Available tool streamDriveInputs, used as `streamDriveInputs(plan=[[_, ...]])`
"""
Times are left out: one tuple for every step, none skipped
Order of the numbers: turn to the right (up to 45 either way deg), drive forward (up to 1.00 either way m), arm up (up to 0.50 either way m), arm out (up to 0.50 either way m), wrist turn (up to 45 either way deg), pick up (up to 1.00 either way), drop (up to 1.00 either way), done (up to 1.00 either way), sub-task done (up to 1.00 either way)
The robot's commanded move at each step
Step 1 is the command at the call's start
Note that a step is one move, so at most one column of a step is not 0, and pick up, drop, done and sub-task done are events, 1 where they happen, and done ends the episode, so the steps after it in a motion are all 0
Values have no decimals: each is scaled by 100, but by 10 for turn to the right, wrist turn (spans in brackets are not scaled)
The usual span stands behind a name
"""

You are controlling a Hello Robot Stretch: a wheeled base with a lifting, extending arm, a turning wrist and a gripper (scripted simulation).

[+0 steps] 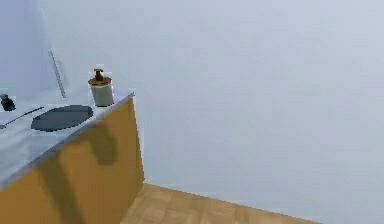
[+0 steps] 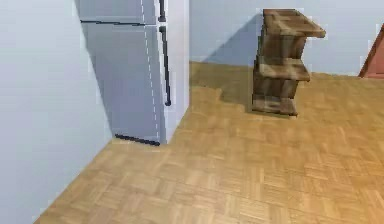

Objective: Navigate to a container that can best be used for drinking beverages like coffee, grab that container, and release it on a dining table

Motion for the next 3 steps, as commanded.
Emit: streamDriveInputs(plan=[[-450, 0, 0, 0, 0, 0, 0, 0, 0], [-300, 0, 0, 0, 0, 0, 0, 0, 0], [0, 15, 0, 0, 0, 0, 0, 0, 0]])
